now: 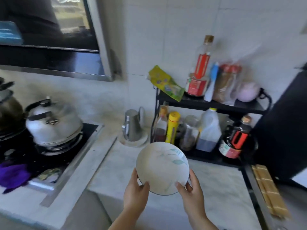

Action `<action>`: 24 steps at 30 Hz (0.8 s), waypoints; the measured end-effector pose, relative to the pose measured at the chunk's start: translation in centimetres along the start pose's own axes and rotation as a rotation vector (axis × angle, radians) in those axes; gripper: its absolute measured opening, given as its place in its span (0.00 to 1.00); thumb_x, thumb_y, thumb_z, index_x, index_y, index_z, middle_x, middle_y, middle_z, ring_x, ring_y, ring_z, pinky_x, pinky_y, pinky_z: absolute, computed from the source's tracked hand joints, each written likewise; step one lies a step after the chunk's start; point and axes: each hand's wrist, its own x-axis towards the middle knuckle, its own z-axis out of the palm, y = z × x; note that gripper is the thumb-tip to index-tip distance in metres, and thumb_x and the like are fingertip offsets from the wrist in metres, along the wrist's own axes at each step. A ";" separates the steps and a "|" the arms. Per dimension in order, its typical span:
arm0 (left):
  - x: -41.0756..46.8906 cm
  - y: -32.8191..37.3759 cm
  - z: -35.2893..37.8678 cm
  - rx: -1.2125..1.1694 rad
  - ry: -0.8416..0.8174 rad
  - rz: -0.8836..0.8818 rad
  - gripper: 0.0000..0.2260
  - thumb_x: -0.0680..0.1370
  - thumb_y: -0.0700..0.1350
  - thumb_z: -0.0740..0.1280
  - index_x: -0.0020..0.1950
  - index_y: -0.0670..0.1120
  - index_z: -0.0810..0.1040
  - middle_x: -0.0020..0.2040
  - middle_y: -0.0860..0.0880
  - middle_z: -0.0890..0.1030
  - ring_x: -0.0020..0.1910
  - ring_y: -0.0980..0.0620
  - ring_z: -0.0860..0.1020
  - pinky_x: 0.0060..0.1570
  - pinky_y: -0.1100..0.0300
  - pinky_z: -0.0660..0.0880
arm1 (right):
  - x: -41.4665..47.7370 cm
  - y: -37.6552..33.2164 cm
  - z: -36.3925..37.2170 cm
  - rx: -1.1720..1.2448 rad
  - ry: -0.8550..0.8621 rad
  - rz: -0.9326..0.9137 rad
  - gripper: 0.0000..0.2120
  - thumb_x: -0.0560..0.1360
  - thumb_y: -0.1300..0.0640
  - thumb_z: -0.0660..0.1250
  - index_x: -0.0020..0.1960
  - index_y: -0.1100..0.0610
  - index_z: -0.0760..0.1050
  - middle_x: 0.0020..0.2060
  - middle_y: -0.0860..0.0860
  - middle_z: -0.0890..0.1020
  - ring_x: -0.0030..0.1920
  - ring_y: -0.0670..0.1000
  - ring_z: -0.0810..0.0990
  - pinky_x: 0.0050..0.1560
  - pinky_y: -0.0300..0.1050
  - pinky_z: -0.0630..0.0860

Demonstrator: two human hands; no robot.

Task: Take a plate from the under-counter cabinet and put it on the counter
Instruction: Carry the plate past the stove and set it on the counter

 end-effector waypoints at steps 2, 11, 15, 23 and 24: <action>0.7 0.3 2.0 0.023 -0.053 -0.001 0.25 0.72 0.45 0.64 0.67 0.61 0.63 0.49 0.66 0.74 0.38 0.64 0.77 0.37 0.58 0.71 | 0.6 0.6 -1.7 -0.004 0.041 0.012 0.31 0.70 0.62 0.72 0.68 0.46 0.67 0.63 0.41 0.76 0.58 0.38 0.75 0.54 0.41 0.75; 4.3 -0.1 7.7 0.013 -0.264 -0.038 0.28 0.72 0.43 0.66 0.70 0.56 0.63 0.52 0.60 0.76 0.36 0.66 0.78 0.37 0.61 0.72 | 3.1 4.0 -5.4 0.074 0.273 0.093 0.33 0.68 0.70 0.72 0.70 0.55 0.66 0.65 0.52 0.74 0.60 0.54 0.75 0.59 0.50 0.73; 6.1 -1.2 9.6 0.043 -0.314 -0.063 0.30 0.70 0.43 0.69 0.71 0.53 0.63 0.63 0.52 0.77 0.36 0.63 0.78 0.48 0.59 0.73 | 4.2 5.8 -6.0 0.106 0.341 0.138 0.34 0.67 0.72 0.72 0.70 0.58 0.66 0.65 0.54 0.73 0.61 0.56 0.74 0.56 0.50 0.74; 8.5 -3.2 13.1 0.115 -0.333 -0.121 0.33 0.67 0.40 0.74 0.71 0.46 0.66 0.64 0.45 0.78 0.58 0.47 0.78 0.57 0.57 0.71 | 5.5 8.1 -7.4 0.086 0.407 0.190 0.33 0.66 0.74 0.71 0.68 0.59 0.69 0.62 0.54 0.75 0.58 0.56 0.76 0.51 0.45 0.77; 8.7 -3.4 13.4 0.120 -0.340 -0.127 0.33 0.67 0.40 0.74 0.70 0.46 0.66 0.63 0.45 0.78 0.58 0.46 0.78 0.58 0.57 0.71 | 5.8 8.4 -7.5 0.088 0.408 0.192 0.33 0.65 0.75 0.71 0.67 0.60 0.69 0.61 0.55 0.75 0.57 0.56 0.76 0.46 0.39 0.79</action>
